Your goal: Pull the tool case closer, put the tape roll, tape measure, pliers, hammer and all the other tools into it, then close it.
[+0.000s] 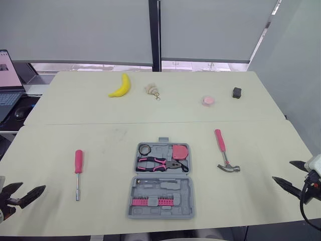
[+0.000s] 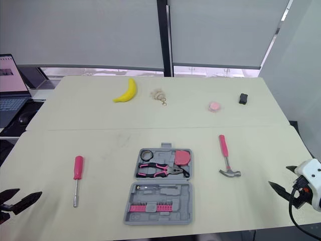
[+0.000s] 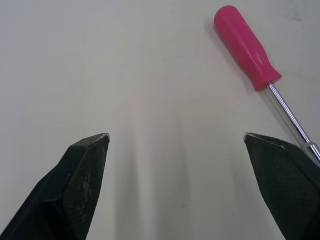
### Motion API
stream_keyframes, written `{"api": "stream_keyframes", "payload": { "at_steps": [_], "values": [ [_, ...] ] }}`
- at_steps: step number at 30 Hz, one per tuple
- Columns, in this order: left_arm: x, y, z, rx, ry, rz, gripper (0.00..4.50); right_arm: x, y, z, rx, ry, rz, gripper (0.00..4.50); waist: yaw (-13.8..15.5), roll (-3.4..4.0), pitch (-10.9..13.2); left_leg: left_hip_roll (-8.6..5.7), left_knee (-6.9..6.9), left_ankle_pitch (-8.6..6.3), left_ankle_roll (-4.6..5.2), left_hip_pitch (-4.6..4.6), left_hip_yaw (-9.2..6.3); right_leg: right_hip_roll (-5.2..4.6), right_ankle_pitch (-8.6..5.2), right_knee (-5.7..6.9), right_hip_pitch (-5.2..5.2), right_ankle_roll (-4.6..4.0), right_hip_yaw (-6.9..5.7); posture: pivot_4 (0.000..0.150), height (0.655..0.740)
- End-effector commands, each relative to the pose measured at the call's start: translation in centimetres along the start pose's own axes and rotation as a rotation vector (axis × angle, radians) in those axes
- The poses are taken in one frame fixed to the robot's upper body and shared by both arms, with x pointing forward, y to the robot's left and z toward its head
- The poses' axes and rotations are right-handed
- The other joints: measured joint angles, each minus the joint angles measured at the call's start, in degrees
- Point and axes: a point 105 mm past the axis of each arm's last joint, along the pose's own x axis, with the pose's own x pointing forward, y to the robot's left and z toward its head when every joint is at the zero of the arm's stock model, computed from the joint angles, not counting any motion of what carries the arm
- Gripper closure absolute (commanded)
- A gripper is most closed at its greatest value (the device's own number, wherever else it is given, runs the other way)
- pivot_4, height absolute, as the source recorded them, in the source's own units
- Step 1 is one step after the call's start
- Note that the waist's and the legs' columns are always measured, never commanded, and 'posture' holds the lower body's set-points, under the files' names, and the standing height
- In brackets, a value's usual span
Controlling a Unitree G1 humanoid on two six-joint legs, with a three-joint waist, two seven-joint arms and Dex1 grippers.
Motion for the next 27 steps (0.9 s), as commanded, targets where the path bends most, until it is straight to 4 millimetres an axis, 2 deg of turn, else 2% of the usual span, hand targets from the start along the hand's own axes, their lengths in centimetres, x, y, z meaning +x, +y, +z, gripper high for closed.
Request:
{"api": "stream_keyframes", "payload": {
  "at_steps": [1, 21, 27],
  "values": [
    [-0.1, 0.1, 1.3, 0.015, -0.046, 0.009, 0.0, -0.3, -0.5, 0.7, -0.013, -0.015, -0.013, 0.03, 0.0, 0.0, 0.0, 0.0, 0.0, 0.0, 0.0, -0.01, 0.0, 0.0, 0.0, 0.0, 0.0, 0.01, 0.0, 0.15, 0.74],
    [-0.2, -1.4, 1.5, 0.001, -0.048, -0.008, 0.0, 0.2, -0.4, 0.7, -0.036, -0.008, -0.011, 0.03, 0.0, 0.0, 0.0, -0.02, 0.0, 0.0, 0.0, -0.03, -0.01, 0.01, 0.12, 0.0, 0.03, 0.24, 0.02, 0.15, 0.74],
    [-0.1, -2.3, 1.0, -0.005, -0.038, -0.025, 0.0, 0.8, 0.1, 2.4, -0.083, -0.051, 0.025, 0.03, -0.1, 0.01, 0.0, -0.05, 0.0, 0.0, 0.0, -0.02, -0.01, 0.02, 0.13, 0.0, 0.03, 0.25, 0.01, 0.15, 0.74]
  ]
}}
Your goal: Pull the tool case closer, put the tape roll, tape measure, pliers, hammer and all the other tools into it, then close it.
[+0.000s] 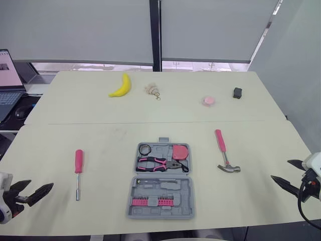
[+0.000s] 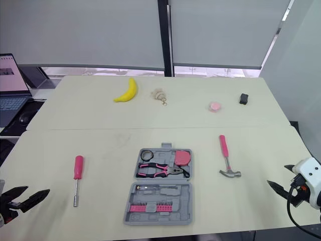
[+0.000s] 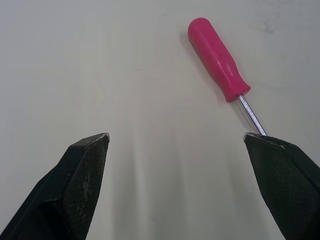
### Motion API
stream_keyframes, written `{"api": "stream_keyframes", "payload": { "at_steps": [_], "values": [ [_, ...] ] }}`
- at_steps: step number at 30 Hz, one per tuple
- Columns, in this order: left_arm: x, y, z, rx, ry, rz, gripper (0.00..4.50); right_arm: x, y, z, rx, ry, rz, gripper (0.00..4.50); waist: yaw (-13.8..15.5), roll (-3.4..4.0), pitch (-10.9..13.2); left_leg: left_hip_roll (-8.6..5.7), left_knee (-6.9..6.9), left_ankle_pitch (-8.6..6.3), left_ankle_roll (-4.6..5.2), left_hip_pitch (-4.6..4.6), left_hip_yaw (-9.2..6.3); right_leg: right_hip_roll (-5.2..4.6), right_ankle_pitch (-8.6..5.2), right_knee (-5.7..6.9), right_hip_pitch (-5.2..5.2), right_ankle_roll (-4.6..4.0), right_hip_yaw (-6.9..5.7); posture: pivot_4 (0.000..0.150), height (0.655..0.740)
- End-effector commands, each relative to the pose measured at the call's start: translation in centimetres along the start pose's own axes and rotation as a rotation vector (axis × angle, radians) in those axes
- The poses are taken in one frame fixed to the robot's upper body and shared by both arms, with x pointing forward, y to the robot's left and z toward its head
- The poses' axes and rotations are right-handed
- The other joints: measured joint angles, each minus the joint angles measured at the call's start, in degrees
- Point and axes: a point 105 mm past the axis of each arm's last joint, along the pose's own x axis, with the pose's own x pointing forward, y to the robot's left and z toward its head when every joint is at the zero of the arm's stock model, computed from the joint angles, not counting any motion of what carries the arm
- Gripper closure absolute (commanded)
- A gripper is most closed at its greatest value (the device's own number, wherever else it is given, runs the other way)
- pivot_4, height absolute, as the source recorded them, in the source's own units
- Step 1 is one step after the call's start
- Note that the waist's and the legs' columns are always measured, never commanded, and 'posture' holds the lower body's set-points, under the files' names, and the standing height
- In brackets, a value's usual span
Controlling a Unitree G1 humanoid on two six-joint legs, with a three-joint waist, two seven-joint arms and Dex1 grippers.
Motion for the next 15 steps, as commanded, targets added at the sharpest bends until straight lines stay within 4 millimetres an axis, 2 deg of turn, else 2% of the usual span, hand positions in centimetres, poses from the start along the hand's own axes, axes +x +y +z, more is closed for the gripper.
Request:
{"api": "stream_keyframes", "payload": {
  "at_steps": [1, 3, 5, 7, 13, 15],
  "values": [
    [-0.3, -0.3, 0.8, 0.019, -0.029, 0.0, 0.0, 0.2, 0.0, 2.4, -0.075, -0.056, 0.011, 0.03, -0.1, 0.01, 0.0, 0.0, 0.0, 0.0, 0.0, 0.0, -0.01, 0.01, 0.02, 0.0, -0.01, 0.03, 0.01, 0.15, 0.74],
    [-0.1, -1.0, 0.9, 0.036, -0.032, -0.03, 0.0, 0.5, 0.2, 3.1, -0.075, -0.074, 0.027, 0.03, 0.0, 0.0, 0.0, 0.0, 0.02, 0.0, 0.0, 0.01, -0.01, 0.02, 0.03, 0.0, -0.01, 0.05, 0.0, 0.15, 0.74],
    [0.4, -2.5, 1.5, 0.071, -0.047, -0.101, 0.0, 0.8, 0.6, 3.8, -0.066, -0.093, 0.049, 0.03, 0.0, -0.04, 0.0, 0.0, 0.02, 0.0, 0.0, 0.0, -0.01, 0.02, 0.03, 0.0, -0.01, 0.03, 0.01, 0.15, 0.74],
    [1.2, -4.7, 2.5, 0.132, -0.069, -0.205, 0.0, 1.2, 1.1, 4.3, -0.062, -0.107, 0.07, 0.03, 0.1, -0.04, 0.0, 0.0, 0.02, 0.0, 0.0, -0.01, 0.0, 0.01, 0.03, 0.0, -0.01, 0.03, 0.04, 0.15, 0.74],
    [3.1, -13.3, 5.8, 0.366, -0.161, -0.598, 0.0, 2.5, 3.4, 6.0, -0.04, -0.151, 0.118, 0.03, 0.7, -0.04, 0.0, -0.04, 0.05, 0.01, 0.0, -0.06, -0.02, 0.02, 0.03, 0.0, 0.08, 0.03, 0.07, 0.15, 0.74],
    [3.2, -15.1, 6.4, 0.427, -0.183, -0.688, 0.0, 2.8, 4.2, 6.2, -0.029, -0.156, 0.126, 0.03, 0.7, -0.02, 0.0, -0.04, 0.05, 0.01, 0.0, -0.06, -0.03, 0.07, 0.04, 0.0, 0.1, 0.04, 0.06, 0.15, 0.74]
  ]
}}
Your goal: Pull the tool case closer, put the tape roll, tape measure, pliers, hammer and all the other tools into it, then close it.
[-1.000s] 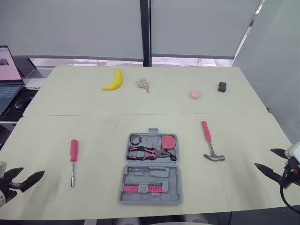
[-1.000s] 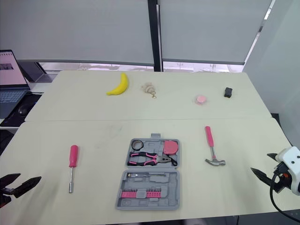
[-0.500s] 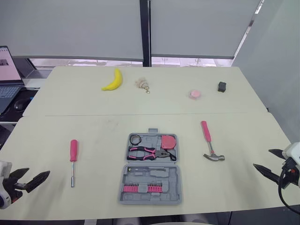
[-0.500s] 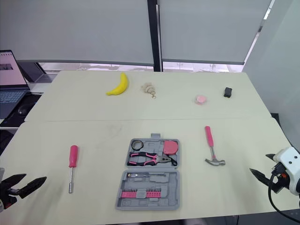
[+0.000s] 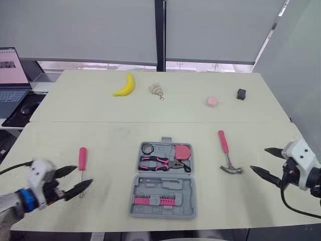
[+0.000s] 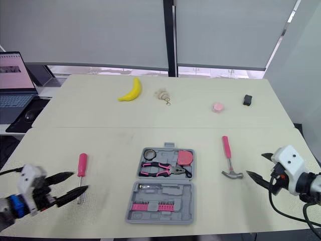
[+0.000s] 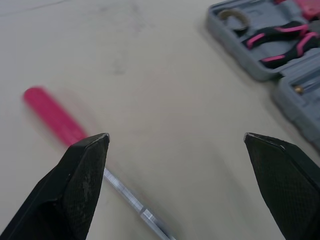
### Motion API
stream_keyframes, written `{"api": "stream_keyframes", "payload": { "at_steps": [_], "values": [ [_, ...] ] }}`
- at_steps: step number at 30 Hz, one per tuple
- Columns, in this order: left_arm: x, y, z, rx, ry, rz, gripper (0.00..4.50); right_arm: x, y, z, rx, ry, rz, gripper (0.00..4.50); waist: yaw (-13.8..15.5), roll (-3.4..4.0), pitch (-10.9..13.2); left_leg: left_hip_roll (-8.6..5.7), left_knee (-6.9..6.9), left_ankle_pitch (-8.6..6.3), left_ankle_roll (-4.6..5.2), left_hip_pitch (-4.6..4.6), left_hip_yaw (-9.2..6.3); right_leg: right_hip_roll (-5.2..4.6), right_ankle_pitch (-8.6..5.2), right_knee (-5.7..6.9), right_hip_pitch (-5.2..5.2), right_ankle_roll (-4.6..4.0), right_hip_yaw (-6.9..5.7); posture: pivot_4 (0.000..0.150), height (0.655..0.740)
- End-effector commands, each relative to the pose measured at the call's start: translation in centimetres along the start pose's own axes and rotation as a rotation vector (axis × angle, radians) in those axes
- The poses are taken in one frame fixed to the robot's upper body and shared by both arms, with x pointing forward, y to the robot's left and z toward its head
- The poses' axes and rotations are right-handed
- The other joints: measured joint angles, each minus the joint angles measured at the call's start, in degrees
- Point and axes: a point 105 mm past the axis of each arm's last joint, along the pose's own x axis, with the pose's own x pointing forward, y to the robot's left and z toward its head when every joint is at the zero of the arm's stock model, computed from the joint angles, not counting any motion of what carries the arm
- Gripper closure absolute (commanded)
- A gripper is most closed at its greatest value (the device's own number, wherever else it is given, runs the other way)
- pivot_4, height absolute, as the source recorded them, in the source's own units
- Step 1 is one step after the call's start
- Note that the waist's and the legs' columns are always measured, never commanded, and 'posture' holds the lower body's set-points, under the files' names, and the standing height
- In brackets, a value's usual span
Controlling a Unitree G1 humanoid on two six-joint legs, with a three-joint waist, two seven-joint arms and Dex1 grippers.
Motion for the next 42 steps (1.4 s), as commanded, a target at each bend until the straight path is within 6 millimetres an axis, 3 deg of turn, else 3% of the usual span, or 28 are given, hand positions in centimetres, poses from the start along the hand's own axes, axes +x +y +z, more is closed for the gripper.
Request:
{"api": "stream_keyframes", "payload": {
  "at_steps": [1, 8, 15, 21, 27, 30, 34, 42],
  "values": [
    [1.6, -2.3, 2.6, 0.146, -0.056, -0.173, 0.0, 0.5, 1.1, 0.9, 0.005, -0.02, 0.004, 0.03, -0.1, 0.02, 0.0, 0.0, -0.01, 0.0, 0.0, -0.01, 0.0, 0.03, 0.0, 0.0, 0.01, 0.0, 0.01, 0.15, 0.74],
    [3.9, -6.4, 6.2, 0.381, -0.164, -0.496, 0.0, 3.2, 2.3, 1.2, 0.071, -0.021, -0.086, 0.03, -0.8, 0.07, 0.0, 0.08, -0.02, 0.0, 0.0, -0.03, -0.03, 0.54, -0.01, 0.0, -0.02, 0.04, 0.09, 0.15, 0.74],
    [5.3, -8.0, 9.7, 0.47, -0.302, -0.636, 0.0, 6.1, 1.3, -0.1, 0.179, 0.04, -0.227, 0.03, -0.7, 0.1, 0.0, 0.08, 0.03, 0.0, 0.01, -0.03, -0.04, 0.64, 0.01, 0.02, -0.02, 0.08, 0.08, 0.15, 0.74],
    [5.8, -8.8, 10.1, 0.477, -0.318, -0.69, 0.0, 9.0, 0.1, -1.5, 0.311, 0.111, -0.344, 0.03, -0.9, 0.12, 0.0, 0.08, 0.02, 0.0, 0.01, -0.06, 0.01, 0.69, 0.03, 0.02, -0.1, 0.11, 0.1, 0.15, 0.74],
    [6.3, -9.2, 10.3, 0.492, -0.328, -0.72, 0.0, 11.8, 0.5, -1.9, 0.421, 0.155, -0.348, 0.03, -0.8, 0.18, 0.1, 0.17, 0.0, 0.0, 0.01, -0.07, -0.06, 0.83, 0.02, 0.05, -0.13, 0.09, 0.09, 0.15, 0.74],
    [6.5, -9.0, 10.5, 0.494, -0.328, -0.71, 0.0, 12.4, 0.8, -2.2, 0.433, 0.172, -0.351, 0.58, -0.6, 0.19, 0.1, 0.16, 0.01, 0.0, 0.01, -0.09, -0.04, 0.82, 0.02, 0.05, -0.12, 0.09, 0.08, 0.15, 0.74],
    [6.6, -8.9, 10.4, 0.493, -0.324, -0.697, 0.0, 12.5, 0.7, -2.6, 0.451, 0.182, -0.372, 1.97, -0.7, 0.19, 0.1, 0.15, 0.01, 0.0, 0.01, -0.11, -0.01, 0.8, 0.02, 0.03, -0.14, 0.09, 0.09, 0.15, 0.74],
    [6.7, -8.8, 10.2, 0.492, -0.316, -0.688, 0.0, 12.0, 1.5, -3.3, 0.435, 0.199, -0.389, 3.88, -0.7, 0.2, 0.1, 0.18, 0.01, 0.0, 0.01, -0.1, -0.04, 0.83, 0.02, 0.05, -0.14, 0.09, 0.08, 0.15, 0.74]
  ]
}}
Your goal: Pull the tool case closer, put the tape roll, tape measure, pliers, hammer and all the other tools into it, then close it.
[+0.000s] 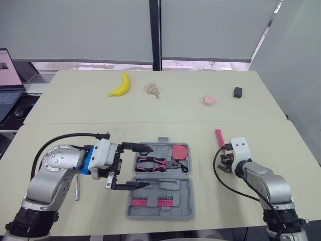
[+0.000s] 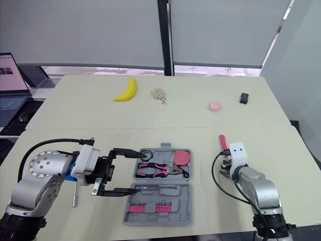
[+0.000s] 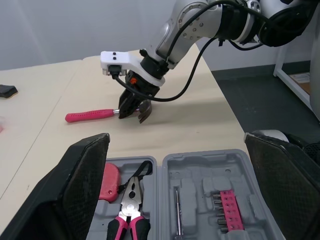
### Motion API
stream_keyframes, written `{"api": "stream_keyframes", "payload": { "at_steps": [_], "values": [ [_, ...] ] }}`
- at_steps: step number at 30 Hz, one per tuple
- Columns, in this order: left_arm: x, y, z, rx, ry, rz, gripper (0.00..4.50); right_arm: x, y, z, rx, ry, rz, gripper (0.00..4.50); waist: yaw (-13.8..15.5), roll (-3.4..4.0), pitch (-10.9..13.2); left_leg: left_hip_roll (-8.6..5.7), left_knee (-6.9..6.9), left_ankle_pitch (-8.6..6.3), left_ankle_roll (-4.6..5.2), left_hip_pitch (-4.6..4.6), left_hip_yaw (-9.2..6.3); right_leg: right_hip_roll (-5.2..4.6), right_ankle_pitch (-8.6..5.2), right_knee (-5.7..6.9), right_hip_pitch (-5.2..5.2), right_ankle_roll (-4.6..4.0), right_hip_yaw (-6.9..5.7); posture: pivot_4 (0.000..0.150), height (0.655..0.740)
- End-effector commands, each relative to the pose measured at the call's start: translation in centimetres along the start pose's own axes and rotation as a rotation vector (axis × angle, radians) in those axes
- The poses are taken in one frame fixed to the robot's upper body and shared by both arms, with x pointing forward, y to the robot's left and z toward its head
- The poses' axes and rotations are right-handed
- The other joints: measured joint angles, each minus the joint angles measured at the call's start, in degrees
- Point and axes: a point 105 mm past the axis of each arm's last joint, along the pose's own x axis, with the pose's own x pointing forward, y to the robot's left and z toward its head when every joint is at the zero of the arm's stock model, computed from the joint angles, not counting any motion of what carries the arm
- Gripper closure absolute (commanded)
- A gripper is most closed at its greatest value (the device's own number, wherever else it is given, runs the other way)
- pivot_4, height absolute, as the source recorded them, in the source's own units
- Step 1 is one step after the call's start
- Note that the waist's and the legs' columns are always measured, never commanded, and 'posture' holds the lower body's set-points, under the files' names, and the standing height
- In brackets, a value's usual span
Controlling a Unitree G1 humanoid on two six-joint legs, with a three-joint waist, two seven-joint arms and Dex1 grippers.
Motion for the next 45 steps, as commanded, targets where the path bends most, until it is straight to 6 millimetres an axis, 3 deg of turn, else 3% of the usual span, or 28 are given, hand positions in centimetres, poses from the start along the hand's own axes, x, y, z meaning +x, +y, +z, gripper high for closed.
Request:
{"api": "stream_keyframes", "payload": {
  "at_steps": [1, 3, 9, 14, 19, 26, 33, 45],
  "values": [
    [0.1, 0.0, 0.3, 0.019, -0.004, -0.002, 0.0, -0.5, -0.1, 0.2, -0.01, -0.025, -0.019, 4.07, 0.0, 0.0, 0.0, 0.0, 0.0, 0.0, 0.0, 0.0, 0.0, 0.0, 0.0, 0.0, 0.0, 0.0, 0.0, 0.15, 0.74],
    [0.1, 0.0, 0.3, 0.02, -0.002, -0.001, 0.0, -0.6, -0.3, 0.4, -0.018, -0.038, -0.023, 4.3, 0.0, 0.0, 0.0, 0.0, 0.0, 0.0, 0.0, 0.0, 0.01, 0.0, 0.0, 0.0, 0.0, 0.0, 0.0, 0.15, 0.74],
    [-0.4, 0.0, -0.2, 0.01, 0.022, 0.011, 0.0, -1.8, -0.9, 1.8, -0.133, -0.097, 0.012, 4.3, 0.0, 0.07, 0.0, -0.01, 0.0, 0.0, 0.0, -0.01, 0.03, -0.01, 0.0, -0.01, -0.01, 0.0, 0.01, 0.15, 0.74],
    [-2.1, -0.5, -1.7, -0.031, 0.102, 0.034, 0.0, -4.2, -0.3, 3.9, -0.479, -0.179, 0.123, 4.3, -0.2, 0.35, 0.2, -0.02, -0.01, 0.0, 0.0, -0.01, 0.04, -0.02, -0.01, -0.02, -0.04, 0.01, 0.02, 0.15, 0.74],
    [-4.8, -1.8, -3.4, -0.075, 0.208, 0.043, 0.0, -7.3, 2.8, 5.1, -0.799, -0.184, 0.362, 4.3, -0.4, 0.41, 0.3, 0.05, -0.05, -0.01, 0.01, 0.04, -0.03, 0.06, -0.05, 0.0, -0.05, -0.04, -0.01, 0.15, 0.74],
    [-7.6, -4.1, -4.6, -0.155, 0.326, 0.019, 0.0, -10.2, 7.6, 4.1, -1.03, -0.116, 0.674, 4.3, -0.1, 0.45, 0.3, 0.14, -0.04, -0.01, 0.0, 0.03, 0.03, 0.02, -0.19, -0.04, -0.08, 0.08, -0.04, 0.15, 0.74],
    [-9.2, -6.3, -5.0, -0.218, 0.413, -0.003, 0.0, -10.4, 12.3, 2.2, -1.035, -0.079, 0.822, 4.3, 0.0, 0.42, 0.3, 0.14, -0.02, -0.01, 0.0, 0.02, 0.02, -0.02, -0.1, -0.01, -0.1, -0.16, -0.04, 0.15, 0.74],
    [-9.6, -7.0, -4.7, -0.232, 0.462, -0.022, 0.0, -9.8, 15.9, 0.6, -1.141, -0.043, 0.887, 4.3, -0.1, 0.4, 0.3, 0.14, -0.01, -0.01, 0.0, 0.01, 0.03, -0.05, -0.12, 0.0, -0.14, -0.21, -0.12, 0.15, 0.74]
  ]
}}
